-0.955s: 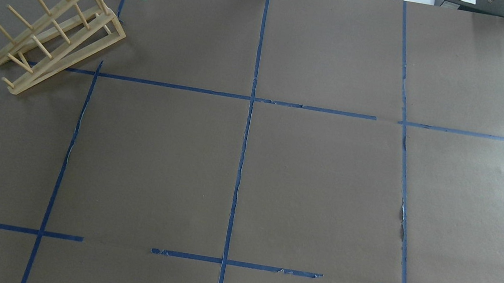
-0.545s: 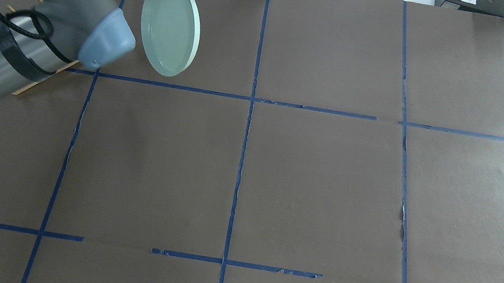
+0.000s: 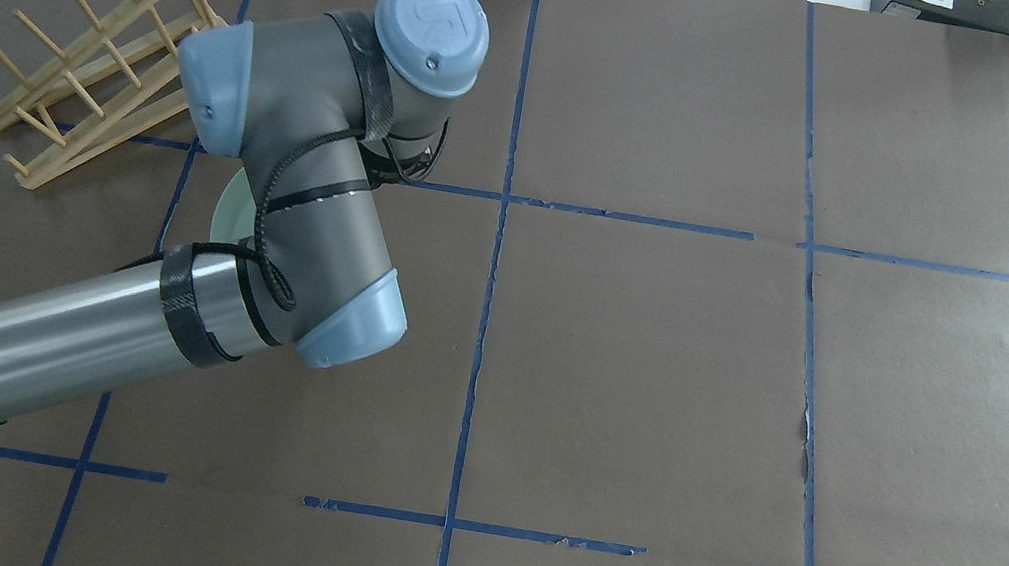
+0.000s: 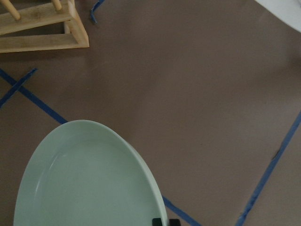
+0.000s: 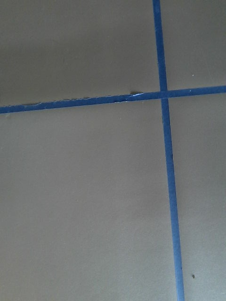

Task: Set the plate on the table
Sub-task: 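Carry the plate toward the robot and lower it flat onto the table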

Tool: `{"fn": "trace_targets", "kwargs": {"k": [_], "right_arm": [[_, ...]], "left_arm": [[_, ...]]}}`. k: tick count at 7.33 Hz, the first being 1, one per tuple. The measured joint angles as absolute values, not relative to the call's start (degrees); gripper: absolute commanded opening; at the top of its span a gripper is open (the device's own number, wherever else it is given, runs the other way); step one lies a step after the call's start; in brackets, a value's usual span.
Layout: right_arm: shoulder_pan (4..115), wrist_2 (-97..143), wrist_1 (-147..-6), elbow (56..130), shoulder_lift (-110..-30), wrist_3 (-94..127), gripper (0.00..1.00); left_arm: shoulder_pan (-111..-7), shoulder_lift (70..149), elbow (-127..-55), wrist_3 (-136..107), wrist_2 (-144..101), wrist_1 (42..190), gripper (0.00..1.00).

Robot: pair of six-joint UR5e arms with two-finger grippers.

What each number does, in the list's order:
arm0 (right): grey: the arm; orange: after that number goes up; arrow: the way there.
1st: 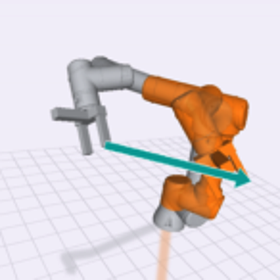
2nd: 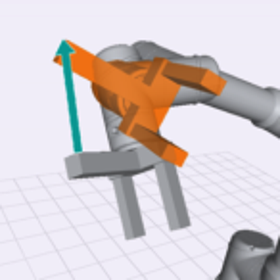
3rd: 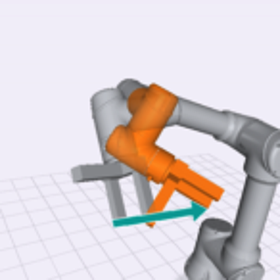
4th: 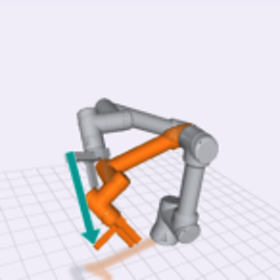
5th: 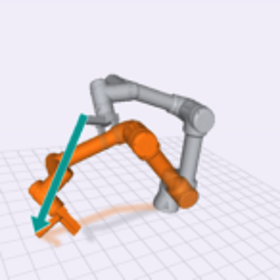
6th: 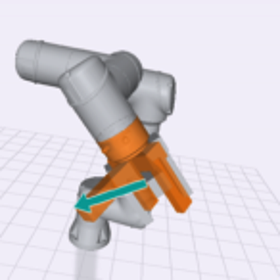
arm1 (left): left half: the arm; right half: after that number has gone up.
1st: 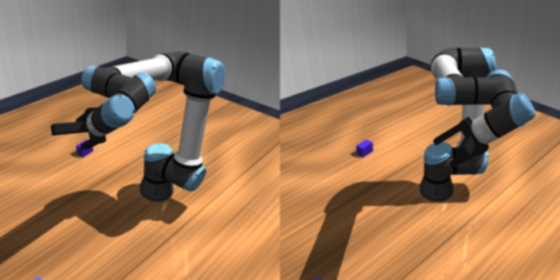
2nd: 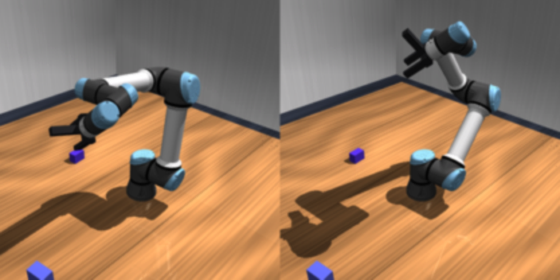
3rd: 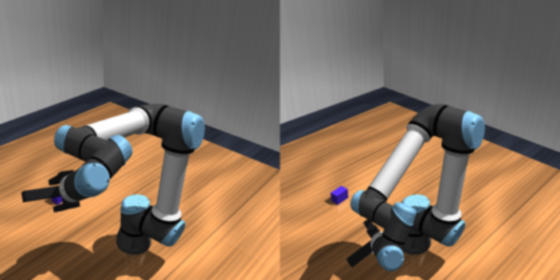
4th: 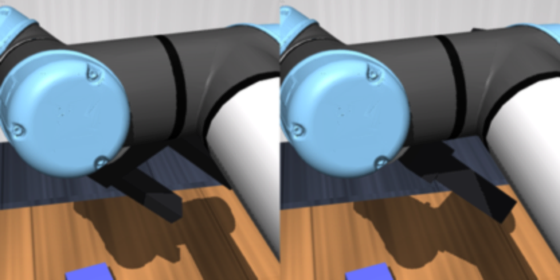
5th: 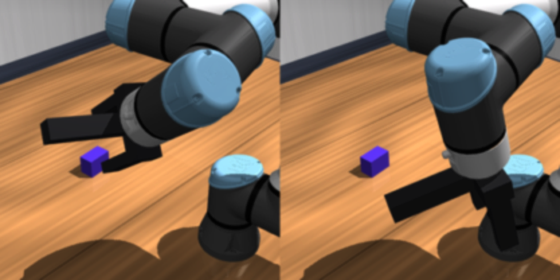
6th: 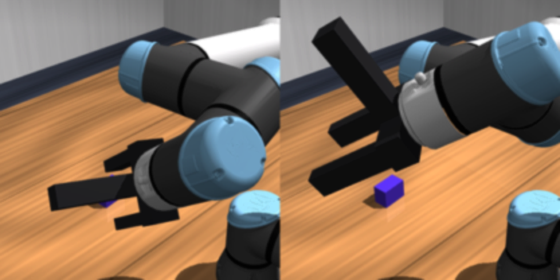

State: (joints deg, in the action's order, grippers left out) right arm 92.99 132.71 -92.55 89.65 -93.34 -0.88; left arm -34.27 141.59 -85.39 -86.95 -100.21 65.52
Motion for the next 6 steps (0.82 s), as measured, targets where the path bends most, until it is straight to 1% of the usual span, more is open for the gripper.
{"fn": "trace_targets", "kwargs": {"k": [1,2,4,5,6], "right_arm": [[92.99,132.71,-92.55,89.65,-93.34,-0.88,1.0],[92.99,132.72,-92.55,89.65,-93.34,-0.88,1.0],[92.99,132.72,-92.55,89.65,-93.34,-0.88,1.0],[92.99,132.71,-92.55,89.65,-93.34,-0.88,1.0],[92.99,132.71,-92.55,89.65,-93.34,-0.88,1.0]], "left_arm": [[-31.78,142.0,-83.25,-86.2,-98.57,63.99,0.46],[-30.37,142.11,-82.25,-85.97,-97.58,63.67,0.99],[-29.46,141.29,-82.55,-85.82,-96.39,65.9,1.0],[-29.44,139.51,-85.23,-85.22,-96.01,68.53,1.0],[-30.31,137.16,-90.32,-82.5,-95.94,70.74,1.0]]}}
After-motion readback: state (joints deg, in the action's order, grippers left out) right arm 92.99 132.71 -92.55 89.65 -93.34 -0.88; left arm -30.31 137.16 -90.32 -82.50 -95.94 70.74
